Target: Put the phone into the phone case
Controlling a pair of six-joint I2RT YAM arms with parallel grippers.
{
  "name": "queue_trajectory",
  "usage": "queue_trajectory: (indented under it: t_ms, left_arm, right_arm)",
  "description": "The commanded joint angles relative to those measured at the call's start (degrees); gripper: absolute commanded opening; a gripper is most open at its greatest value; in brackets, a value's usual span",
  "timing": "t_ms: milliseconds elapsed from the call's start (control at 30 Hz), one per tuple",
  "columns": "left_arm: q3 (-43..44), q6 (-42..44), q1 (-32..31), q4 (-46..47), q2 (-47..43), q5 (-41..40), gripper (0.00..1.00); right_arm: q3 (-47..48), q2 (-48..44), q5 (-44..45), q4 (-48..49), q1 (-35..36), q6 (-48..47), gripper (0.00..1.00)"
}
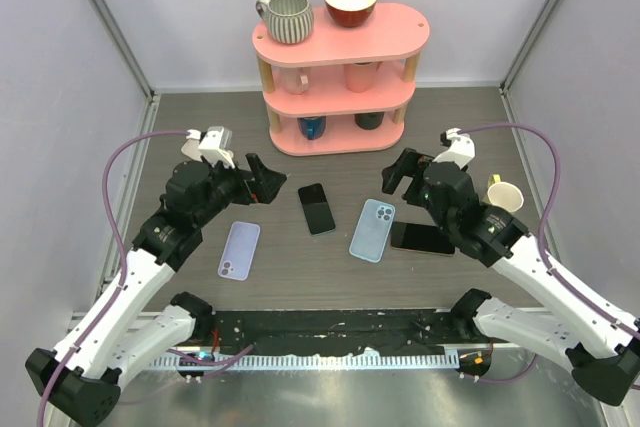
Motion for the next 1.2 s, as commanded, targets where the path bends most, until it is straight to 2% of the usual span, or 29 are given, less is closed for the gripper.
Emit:
queue_trajectory:
  t_ms: [0, 400, 667, 867, 967, 1033, 1133, 1167]
  left_arm:
    - [1.3, 0.4, 0.1, 2.0, 0.0, -0.9, 1.00]
    - [1.3, 0.6, 0.1, 1.2, 1.0, -2.9, 1.00]
    - [2.0, 0.7, 0.1, -0.5, 2.8, -4.5, 1.00]
    - [2.5, -0.7, 0.1, -3.9, 4.2, -16.7, 0.99]
    - [2.0, -0.7, 0.1, -4.8, 5.0, -20.4, 0.98]
    - [2.2, -0.7, 0.1, -5.5, 5.7, -22.7, 0.98]
    - [3.8, -5.0, 0.1, -9.4, 6.8, -25.2, 0.93]
    - [4.3, -9.0, 0.2, -10.8, 7.9, -26.2, 0.93]
  right_arm:
    - [1.1, -2.1, 2.2, 1.0, 0.1, 1.5, 1.00]
    - [-1.5, -2.5, 3.5, -0.5, 0.1, 5.5, 0.99]
    - [-1.8, 1.8, 7.2, -7.0, 0.1, 13.3, 0.99]
    - [-1.6, 3.6, 7.1, -8.1, 0.0, 14.3, 0.97]
    - [-2.2, 3.9, 8.3, -8.5, 0.1, 14.0, 0.95]
    - [-2.4, 4.3, 9.0, -10.1, 0.1, 17.3, 0.94]
    - [-3.7, 4.5, 6.5, -10.1, 0.1, 19.3, 0.93]
    - [-3.8, 4.6, 5.9, -10.0, 0.1, 19.2, 0.92]
